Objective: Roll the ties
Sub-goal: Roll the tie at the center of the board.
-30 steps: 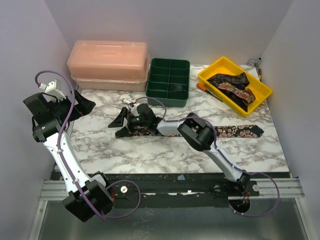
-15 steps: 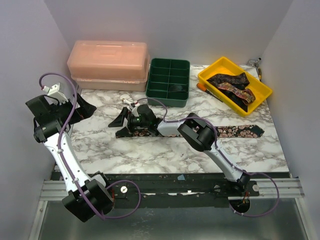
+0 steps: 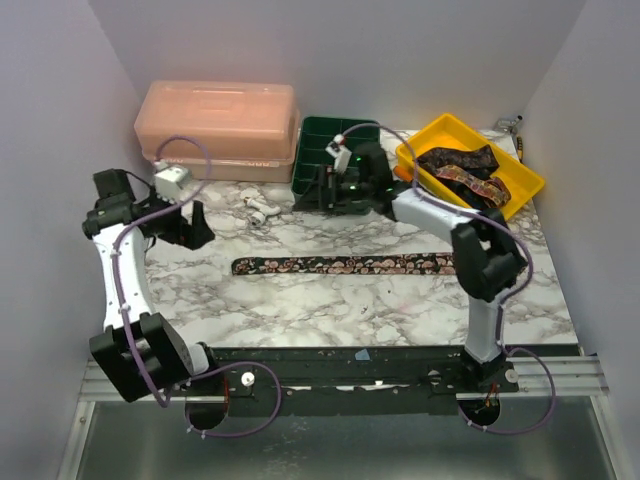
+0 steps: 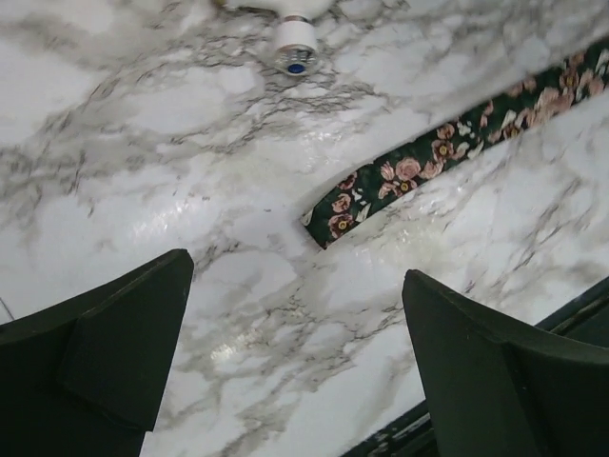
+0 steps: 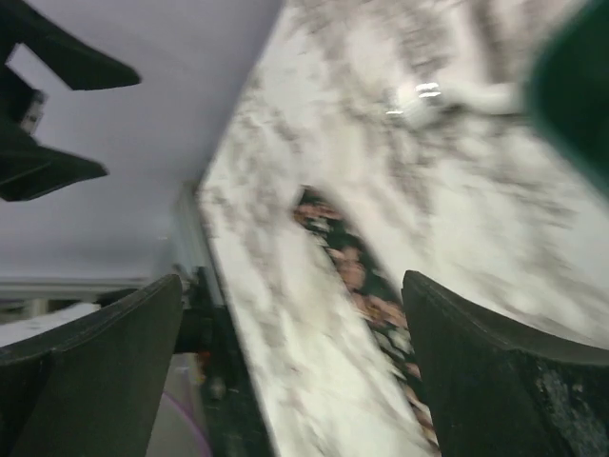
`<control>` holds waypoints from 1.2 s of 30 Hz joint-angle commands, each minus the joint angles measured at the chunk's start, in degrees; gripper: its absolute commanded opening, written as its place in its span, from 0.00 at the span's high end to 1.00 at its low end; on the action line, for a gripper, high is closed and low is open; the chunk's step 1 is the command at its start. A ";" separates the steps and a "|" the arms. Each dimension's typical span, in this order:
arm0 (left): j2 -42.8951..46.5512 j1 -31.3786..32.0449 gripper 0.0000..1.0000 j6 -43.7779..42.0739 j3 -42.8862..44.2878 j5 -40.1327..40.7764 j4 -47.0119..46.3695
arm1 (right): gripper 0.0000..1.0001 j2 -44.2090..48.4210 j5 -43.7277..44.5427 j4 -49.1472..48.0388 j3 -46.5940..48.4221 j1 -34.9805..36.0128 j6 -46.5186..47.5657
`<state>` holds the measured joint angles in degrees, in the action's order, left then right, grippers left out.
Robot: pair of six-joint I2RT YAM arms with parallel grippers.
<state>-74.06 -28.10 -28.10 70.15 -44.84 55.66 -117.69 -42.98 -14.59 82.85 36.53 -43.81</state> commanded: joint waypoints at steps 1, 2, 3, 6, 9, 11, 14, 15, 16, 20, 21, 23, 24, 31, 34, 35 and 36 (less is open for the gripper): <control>3.65 12.57 0.02 -21.61 -5.54 2.60 0.42 | 0.03 10.97 -0.21 35.59 -3.22 -6.58 41.36; 4.44 16.06 0.02 -24.04 -7.32 2.79 -1.33 | 0.03 13.60 3.68 40.59 -4.04 -7.79 47.65; 4.99 19.21 0.03 -25.23 -9.28 3.83 -3.27 | 0.03 15.88 6.70 45.27 -5.14 -8.97 53.84; 4.66 30.79 0.05 -27.75 -13.66 6.41 -9.90 | 0.07 21.34 16.05 55.74 -9.20 -11.82 69.65; 1.60 41.39 0.08 -30.04 -15.62 8.76 -14.80 | 0.09 28.24 19.84 58.05 -16.65 -17.23 80.67; -1.30 45.83 0.08 -31.22 -15.70 9.43 -16.89 | 0.09 32.05 22.66 57.48 -21.90 -18.88 87.43; -6.68 50.28 0.10 -33.73 -14.55 11.81 -17.51 | 0.09 35.85 23.11 52.67 -28.26 -19.06 91.92; -8.27 51.57 0.10 -34.03 -14.03 13.73 -17.76 | 0.09 36.03 22.21 51.18 -29.42 -19.11 92.86; -9.98 52.42 0.10 -34.15 -13.55 15.23 -17.92 | 0.08 35.60 21.35 50.29 -29.79 -19.06 94.10; -14.85 54.62 0.14 -34.03 -12.48 21.81 -19.09 | 0.08 29.64 19.81 47.90 -27.80 -18.48 93.84; -15.60 54.83 0.14 -34.26 -12.56 22.77 -19.86 | 0.08 28.15 19.43 47.30 -27.35 -18.28 93.74; -16.90 55.51 0.18 -34.37 -12.50 23.92 -20.95 | 0.08 26.30 18.79 46.26 -26.87 -17.71 94.01; -17.41 55.91 0.19 -34.33 -12.27 24.23 -21.12 | 0.08 25.68 18.71 46.08 -26.78 -17.49 94.87; -21.32 58.33 0.41 -34.20 -11.05 27.60 -22.27 | 0.11 24.54 19.68 47.76 -28.92 -17.34 102.88; -22.95 58.86 0.55 -34.30 -10.28 28.03 -22.00 | 0.15 25.55 21.47 47.00 -31.45 -17.32 105.56; -23.10 58.94 0.58 -34.60 -10.22 27.90 -21.98 | 0.18 25.59 22.27 46.80 -32.04 -17.35 105.84; -23.25 59.08 0.60 -34.99 -10.23 27.72 -21.71 | 0.20 25.45 23.04 46.76 -32.49 -17.37 106.00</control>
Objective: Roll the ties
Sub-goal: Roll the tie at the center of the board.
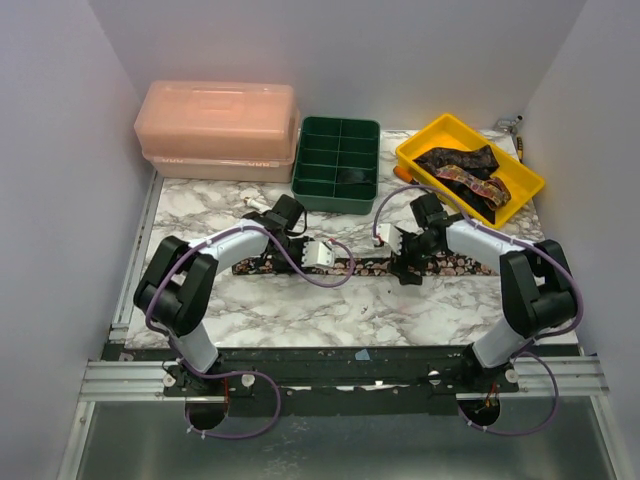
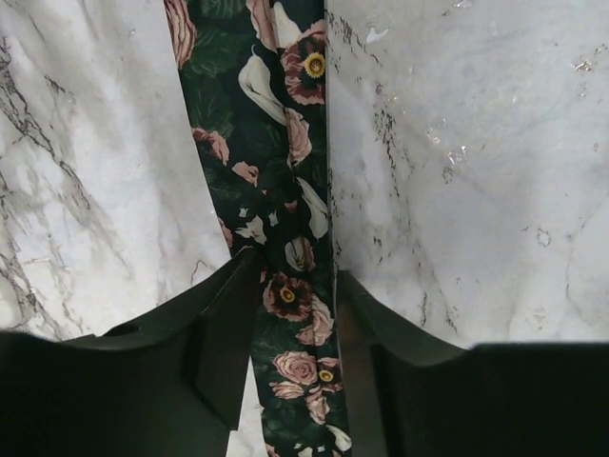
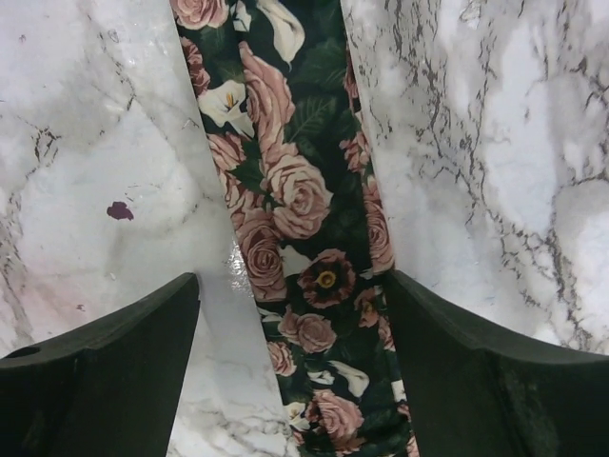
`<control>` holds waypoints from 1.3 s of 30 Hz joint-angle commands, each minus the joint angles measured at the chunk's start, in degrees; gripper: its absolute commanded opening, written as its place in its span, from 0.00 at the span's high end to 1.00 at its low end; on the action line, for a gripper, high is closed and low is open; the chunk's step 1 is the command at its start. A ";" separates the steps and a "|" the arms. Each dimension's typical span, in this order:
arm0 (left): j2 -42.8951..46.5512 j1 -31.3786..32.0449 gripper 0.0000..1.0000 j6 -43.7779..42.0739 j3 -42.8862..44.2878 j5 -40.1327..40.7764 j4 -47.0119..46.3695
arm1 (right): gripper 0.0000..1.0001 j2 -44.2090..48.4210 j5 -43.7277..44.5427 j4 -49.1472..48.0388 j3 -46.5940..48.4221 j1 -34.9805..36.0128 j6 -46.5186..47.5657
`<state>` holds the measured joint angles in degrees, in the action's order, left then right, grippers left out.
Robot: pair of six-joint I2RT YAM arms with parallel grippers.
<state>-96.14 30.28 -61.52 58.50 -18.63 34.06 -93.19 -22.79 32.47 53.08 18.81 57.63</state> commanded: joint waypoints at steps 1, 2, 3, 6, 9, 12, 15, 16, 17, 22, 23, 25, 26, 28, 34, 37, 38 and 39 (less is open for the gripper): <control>-1.39 0.85 0.62 -2.04 1.46 1.39 0.47 | 0.24 0.82 3.24 -0.22 -2.95 0.24 4.59; -1.53 1.04 0.63 -2.60 1.76 1.13 1.07 | 0.27 0.82 3.51 -0.14 -3.32 0.09 5.01; -1.72 1.21 0.64 -3.04 1.99 0.83 1.83 | 0.30 0.94 3.48 -0.12 -3.63 -0.07 5.33; -1.75 1.62 0.65 -4.09 1.82 -0.22 2.67 | 0.39 1.30 4.09 -0.13 -4.67 -0.34 6.40; -1.22 2.47 0.75 -4.66 1.08 -0.45 2.04 | 0.45 1.60 5.68 -0.68 -5.90 -1.02 7.39; -0.63 3.23 0.80 -3.88 0.56 -0.22 0.21 | 0.47 1.06 7.63 -1.90 -6.50 -2.29 7.33; -1.05 3.80 0.81 -1.55 1.65 0.52 -0.85 | 0.48 0.02 9.25 -2.47 -6.42 -3.85 7.15; -1.28 3.79 0.81 -0.73 2.11 0.64 -0.97 | 0.48 -0.38 9.48 -2.71 -6.28 -4.36 7.22; -1.58 3.82 0.81 -0.20 2.63 0.69 -0.82 | 0.49 -0.67 9.71 -3.25 -6.19 -5.00 7.24; -2.46 4.79 0.73 0.30 3.29 1.82 -1.33 | 0.48 -1.10 9.32 -3.19 -5.76 -7.12 9.75; -2.90 5.01 0.72 0.47 3.45 2.20 -1.35 | 0.49 -0.91 9.21 -3.12 -5.88 -7.12 10.92; -3.93 5.29 0.68 1.63 4.33 2.63 -1.29 | 0.48 -0.21 9.14 -3.02 -6.72 -7.22 13.15; -4.44 5.30 0.65 2.75 5.16 2.52 -1.15 | 0.48 0.14 9.26 -3.10 -7.19 -7.29 14.13; -5.07 5.31 0.57 4.55 6.77 2.02 -0.48 | 0.48 0.59 9.51 -3.03 -7.84 -7.50 15.44; -0.04 3.96 0.37 8.78 8.65 0.20 0.67 | 0.45 2.32 9.84 -1.75 -8.91 -9.34 18.22; 5.60 0.26 0.33 15.45 9.17 -4.42 2.56 | 0.36 3.24 8.06 0.72 -6.54 -10.20 15.42; 7.57 -1.72 0.33 19.03 9.47 -5.84 3.20 | 0.32 3.56 6.99 1.82 -4.98 -10.21 13.78; 9.01 -3.73 0.32 22.43 9.81 -7.82 3.71 | 0.28 4.08 5.34 2.97 -3.50 -10.19 11.46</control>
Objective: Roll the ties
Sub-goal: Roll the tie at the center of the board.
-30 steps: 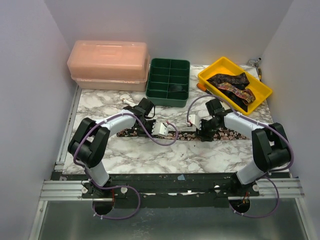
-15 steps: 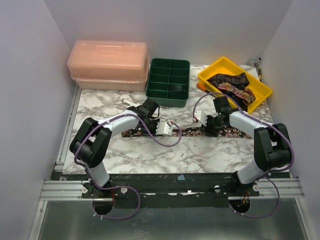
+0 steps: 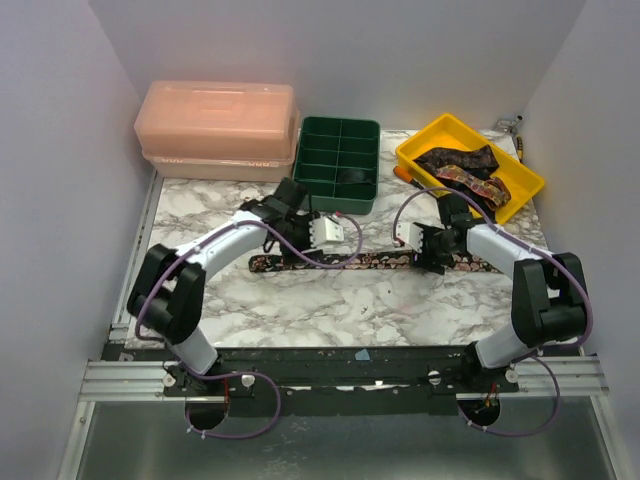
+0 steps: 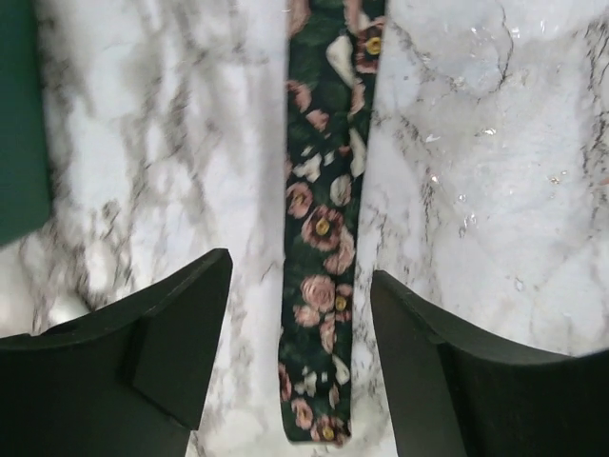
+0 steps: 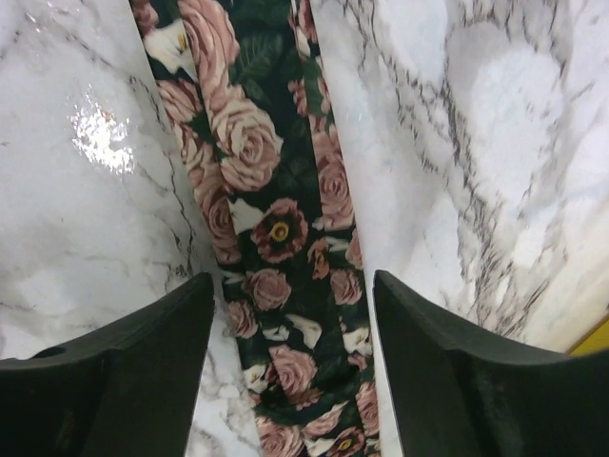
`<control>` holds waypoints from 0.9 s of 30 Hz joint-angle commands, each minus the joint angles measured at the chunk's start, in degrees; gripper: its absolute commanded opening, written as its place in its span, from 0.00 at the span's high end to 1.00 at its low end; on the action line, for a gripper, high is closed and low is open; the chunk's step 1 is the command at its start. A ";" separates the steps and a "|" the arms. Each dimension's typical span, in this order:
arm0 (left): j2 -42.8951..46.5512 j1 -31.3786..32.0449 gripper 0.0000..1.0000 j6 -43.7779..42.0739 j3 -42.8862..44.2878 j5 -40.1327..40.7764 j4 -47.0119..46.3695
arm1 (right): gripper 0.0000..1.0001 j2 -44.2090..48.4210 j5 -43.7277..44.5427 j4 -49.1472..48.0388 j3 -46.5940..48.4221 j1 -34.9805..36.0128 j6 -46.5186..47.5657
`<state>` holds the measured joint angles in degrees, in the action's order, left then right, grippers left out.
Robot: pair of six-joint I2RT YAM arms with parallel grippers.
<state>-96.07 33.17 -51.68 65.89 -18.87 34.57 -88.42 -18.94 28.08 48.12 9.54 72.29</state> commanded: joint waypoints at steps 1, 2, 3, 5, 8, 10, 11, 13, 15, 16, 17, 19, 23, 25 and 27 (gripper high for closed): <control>10.64 -9.27 0.32 17.22 2.56 -9.36 3.51 | 0.23 -0.17 -0.19 8.38 3.61 -0.93 -5.38; 11.91 -11.81 0.31 21.26 2.58 -11.92 3.77 | 0.19 0.32 -2.47 9.62 5.29 -0.93 -7.99; 13.40 -14.82 0.30 25.89 2.38 -14.22 3.91 | 0.17 0.78 -4.45 10.37 7.60 -0.95 -10.30; 16.41 -20.28 0.30 34.81 0.69 -16.69 2.74 | 0.11 1.51 -8.44 10.97 11.48 -0.93 -16.08; 21.13 -27.54 0.30 47.07 -3.66 -17.47 -0.77 | 0.00 1.85 -15.12 10.35 17.30 -0.90 -25.86; 23.14 -31.60 0.29 53.77 -6.84 -18.16 -2.22 | 0.00 1.40 -19.52 8.12 20.88 -0.39 -33.89; 23.67 -34.00 0.29 56.25 -8.50 -18.44 -2.77 | 0.00 0.88 -21.47 6.58 22.63 0.13 -38.66; 24.32 -37.38 0.30 61.23 -11.80 -19.14 -4.11 | 0.00 -0.95 -24.08 4.99 26.42 2.42 -45.41; 24.49 -38.54 0.33 63.03 -14.28 -19.40 -5.27 | 0.00 -3.00 -24.00 4.07 28.51 6.51 -47.57; 24.51 -38.95 0.33 63.50 -15.08 -19.47 -5.60 | 0.00 -3.83 -22.82 2.38 28.68 9.39 -47.76; 24.81 -40.16 0.33 64.90 -15.88 -20.87 -6.56 | 0.00 -4.45 -20.66 0.51 28.42 12.17 -47.63; 26.17 -43.14 0.33 68.33 -17.94 -25.46 -9.21 | 0.01 -6.54 -15.84 -4.15 28.00 19.15 -47.33; 26.41 -46.84 0.31 68.63 -16.86 -27.95 -7.26 | 0.06 -14.14 -9.49 -10.09 30.72 29.76 -46.87; 26.16 -48.36 0.30 68.01 -15.93 -26.87 -5.91 | 0.08 -18.84 -7.25 -12.84 33.15 34.00 -46.63; 26.26 -50.68 0.30 68.97 -16.03 -25.89 -6.32 | 0.10 -23.53 -5.40 -15.13 35.67 37.37 -46.54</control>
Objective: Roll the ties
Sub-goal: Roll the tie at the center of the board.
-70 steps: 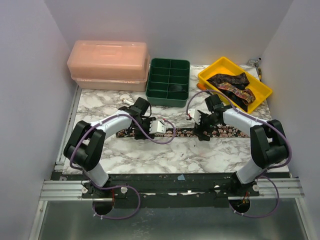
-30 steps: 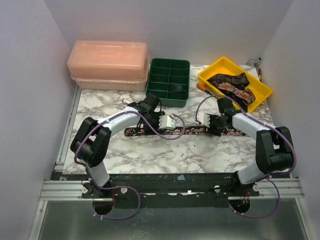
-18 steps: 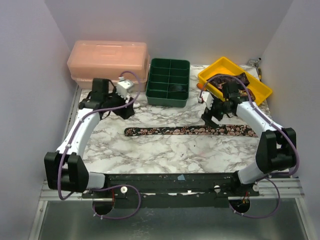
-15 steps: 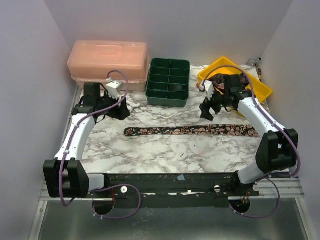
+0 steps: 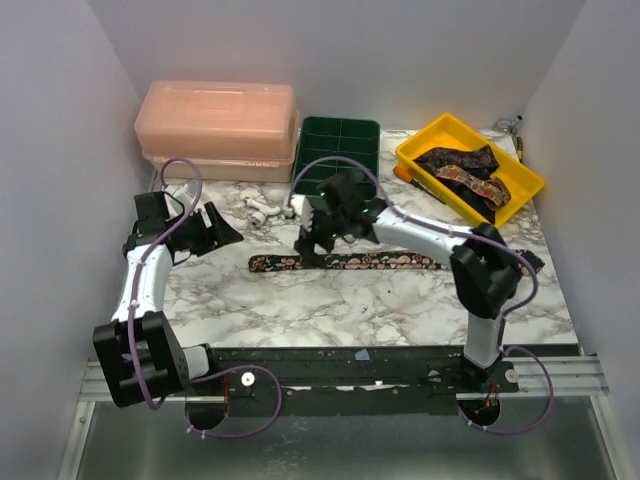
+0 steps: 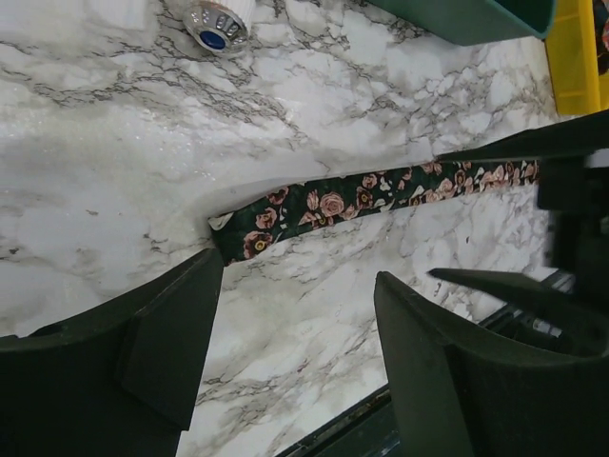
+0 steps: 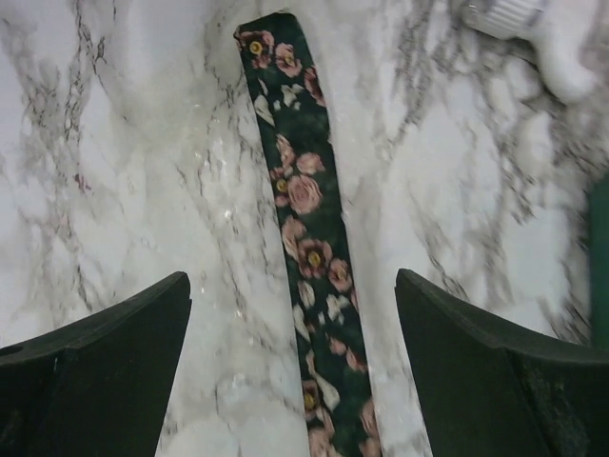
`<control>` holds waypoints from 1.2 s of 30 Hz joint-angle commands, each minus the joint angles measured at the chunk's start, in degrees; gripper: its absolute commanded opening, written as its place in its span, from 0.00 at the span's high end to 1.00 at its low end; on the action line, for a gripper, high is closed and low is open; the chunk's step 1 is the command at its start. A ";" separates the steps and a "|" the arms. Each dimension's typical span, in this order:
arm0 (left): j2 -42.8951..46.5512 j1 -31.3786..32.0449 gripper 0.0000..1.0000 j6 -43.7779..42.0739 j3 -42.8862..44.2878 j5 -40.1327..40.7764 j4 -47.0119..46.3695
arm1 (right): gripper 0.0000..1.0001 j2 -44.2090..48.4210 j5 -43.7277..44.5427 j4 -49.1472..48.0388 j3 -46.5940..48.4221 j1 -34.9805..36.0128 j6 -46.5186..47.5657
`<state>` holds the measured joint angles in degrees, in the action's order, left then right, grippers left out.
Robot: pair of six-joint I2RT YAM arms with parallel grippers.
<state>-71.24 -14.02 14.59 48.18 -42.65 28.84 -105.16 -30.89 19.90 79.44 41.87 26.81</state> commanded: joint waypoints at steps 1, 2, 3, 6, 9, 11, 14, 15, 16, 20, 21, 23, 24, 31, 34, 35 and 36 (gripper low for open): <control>1.43 -4.84 0.30 3.25 1.73 -1.86 -0.87 | 0.11 -9.24 7.09 -8.02 5.62 6.12 -1.27; 1.37 -5.93 0.30 3.63 1.82 -1.68 -1.05 | 0.11 -11.02 7.31 -9.13 6.95 7.24 -1.36; 1.24 -6.70 0.30 3.94 1.95 -1.68 -1.21 | 0.11 -12.88 7.45 -10.02 7.87 8.08 -1.49; 0.89 -8.16 0.30 3.96 2.77 -1.81 -0.92 | 0.12 -17.10 8.43 -11.88 10.74 9.91 -0.33; 0.67 -8.40 0.30 4.00 3.14 -2.07 -0.89 | 0.13 -19.91 9.57 -13.97 11.99 10.91 1.13; 0.58 -8.39 0.30 4.45 2.85 -2.32 -1.47 | 0.13 -21.62 10.48 -14.80 12.87 11.33 1.56; 0.41 -8.41 0.30 5.09 2.29 -2.63 -2.14 | 0.14 -23.82 10.94 -15.15 13.83 11.61 2.15; 0.41 -8.42 0.30 5.25 2.11 -2.69 -2.29 | 0.15 -24.32 10.88 -15.31 13.89 11.58 2.20; 0.32 -8.39 0.30 5.34 2.08 -2.78 -2.37 | 0.16 -24.61 10.64 -15.38 13.82 11.65 2.20; -0.36 -8.39 0.30 5.36 2.33 -2.68 -2.42 | 0.25 -25.47 10.68 -16.82 12.16 12.01 1.84; -0.59 -8.39 0.30 5.44 2.48 -2.69 -2.40 | 0.29 -25.65 11.50 -17.22 11.63 12.13 1.84; -1.04 -8.44 0.30 5.58 2.70 -2.78 -2.41 | 0.37 -26.25 13.78 -18.06 10.42 12.42 2.19; -1.21 -8.40 0.30 5.75 2.79 -2.78 -2.42 | 0.42 -26.40 14.97 -18.60 9.85 12.45 2.33; -2.77 -8.43 0.33 8.66 0.65 -2.43 -3.77 | 0.61 -25.16 18.00 -19.34 5.68 12.55 5.21; -4.08 -8.36 0.34 9.95 0.07 -3.19 -4.60 | 0.66 -24.73 17.49 -19.31 4.60 12.88 5.97; -4.52 -8.32 0.35 10.10 0.19 -3.39 -4.75 | 0.65 -24.78 17.48 -19.37 4.53 13.01 5.91; -5.04 -8.30 0.35 10.11 0.37 -3.62 -4.72 | 0.61 -24.83 17.41 -19.16 4.67 13.17 5.68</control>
<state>-74.37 -22.06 22.59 49.25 -44.10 25.78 -128.20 -16.93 -4.45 87.07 54.33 30.85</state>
